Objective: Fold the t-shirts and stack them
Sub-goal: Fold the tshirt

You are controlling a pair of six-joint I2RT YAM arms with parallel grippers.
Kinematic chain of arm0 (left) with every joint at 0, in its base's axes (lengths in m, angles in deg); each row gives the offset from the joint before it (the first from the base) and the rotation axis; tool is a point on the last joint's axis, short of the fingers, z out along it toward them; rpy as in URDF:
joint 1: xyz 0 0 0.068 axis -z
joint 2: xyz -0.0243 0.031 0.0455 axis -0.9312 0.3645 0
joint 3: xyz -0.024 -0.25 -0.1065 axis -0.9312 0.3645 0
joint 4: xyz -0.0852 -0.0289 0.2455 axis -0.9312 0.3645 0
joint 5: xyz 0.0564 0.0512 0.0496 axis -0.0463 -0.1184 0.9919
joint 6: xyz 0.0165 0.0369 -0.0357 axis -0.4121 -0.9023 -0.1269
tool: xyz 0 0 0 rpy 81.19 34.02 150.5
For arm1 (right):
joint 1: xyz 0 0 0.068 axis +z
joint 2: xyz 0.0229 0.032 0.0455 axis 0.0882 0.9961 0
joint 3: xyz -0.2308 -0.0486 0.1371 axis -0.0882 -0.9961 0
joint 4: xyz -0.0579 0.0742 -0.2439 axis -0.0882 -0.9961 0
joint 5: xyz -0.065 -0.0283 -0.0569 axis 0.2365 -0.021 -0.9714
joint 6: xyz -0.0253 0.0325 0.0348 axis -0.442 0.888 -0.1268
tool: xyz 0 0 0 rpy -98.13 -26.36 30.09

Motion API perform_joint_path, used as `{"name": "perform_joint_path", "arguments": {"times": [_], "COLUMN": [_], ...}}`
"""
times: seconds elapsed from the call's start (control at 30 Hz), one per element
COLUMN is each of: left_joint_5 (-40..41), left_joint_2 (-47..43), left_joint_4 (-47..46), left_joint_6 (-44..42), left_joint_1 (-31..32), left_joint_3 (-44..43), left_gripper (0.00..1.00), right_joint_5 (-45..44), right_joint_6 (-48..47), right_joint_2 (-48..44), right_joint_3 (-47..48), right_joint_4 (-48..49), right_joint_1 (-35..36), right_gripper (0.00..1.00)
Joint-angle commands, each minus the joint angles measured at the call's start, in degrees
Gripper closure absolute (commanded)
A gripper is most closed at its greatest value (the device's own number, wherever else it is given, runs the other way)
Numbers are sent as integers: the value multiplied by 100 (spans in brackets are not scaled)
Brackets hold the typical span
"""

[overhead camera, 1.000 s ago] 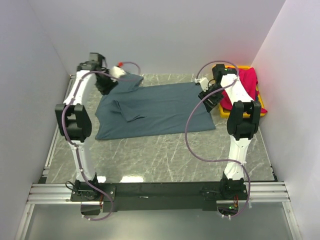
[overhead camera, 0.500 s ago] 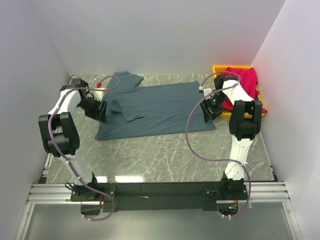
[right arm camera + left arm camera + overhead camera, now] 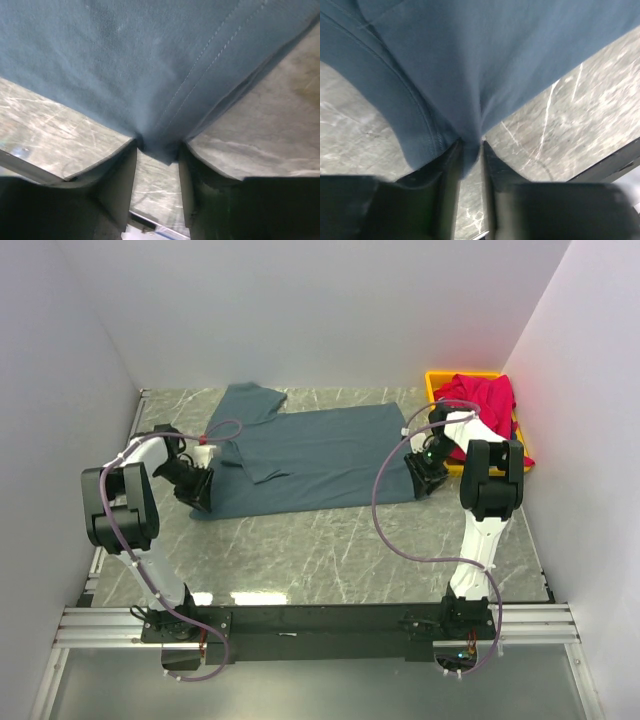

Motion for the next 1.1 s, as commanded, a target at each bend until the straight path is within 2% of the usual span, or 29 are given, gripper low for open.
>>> {"name": "perform_joint_path", "arguments": {"times": [0.0, 0.03, 0.07, 0.1, 0.13, 0.23, 0.47, 0.5, 0.53, 0.57, 0.6, 0.63, 0.77, 0.8, 0.9, 1.0, 1.07], "left_joint_5": [4, -5, -22, -31, -31, 56, 416, 460, 409, 304, 163, -151, -769, -726, -366, 64, 510], "left_joint_2": [-244, -253, -271, -280, -297, -455, -1087, -1149, -1245, -1307, -1378, -1544, -1887, -1923, -1932, -1695, -1476], "left_joint_4": [-49, -40, 12, 56, 100, 206, 469, 478, 574, 645, 724, 820, 857, 778, 287, -205, -452], "left_joint_6": [-18, -35, -61, -114, -158, -351, -826, -913, -958, -1036, -1159, -1186, -1301, -1205, -741, -327, -150], "left_joint_1": [-28, -54, -71, -72, -124, -255, -546, -538, -555, -572, -625, -617, -486, -145, 419, 1366, 1685], "left_joint_3": [135, 187, 205, 231, 293, 555, 1268, 1364, 1357, 1313, 1095, 945, 57, -153, -295, -261, -217], "left_gripper": [76, 80, 85, 94, 98, 99, 99, 96, 86, 75, 62, 57, 50, 50, 52, 56, 57], "right_joint_5": [-34, -34, -43, -69, -104, -296, -675, -658, -580, -431, -308, -193, 299, 439, 634, 836, 854], "right_joint_6": [96, 96, 87, 78, 43, -71, -475, -632, -677, -704, -791, -801, -731, -643, -424, -283, -247], "right_joint_2": [-92, -110, -127, -162, -258, -504, -1190, -1243, -1287, -1340, -1401, -1559, -1745, -1797, -1832, -1763, -1754], "right_joint_3": [-66, -93, -119, -215, -286, -646, -1727, -1850, -1868, -1860, -1790, -1720, -1158, -991, -753, -647, -673], "right_joint_4": [143, 143, 134, 125, 117, 152, 116, 3, -85, -155, -269, -331, -692, -727, -701, -649, -561], "right_joint_1": [-24, -32, -24, -41, -41, -85, -138, -129, -129, -138, -138, -129, -138, -129, -129, -129, -129], "right_gripper": [64, 71, 83, 90, 95, 100, 100, 97, 69, 57, 40, 27, 26, 26, 30, 34, 35]}}
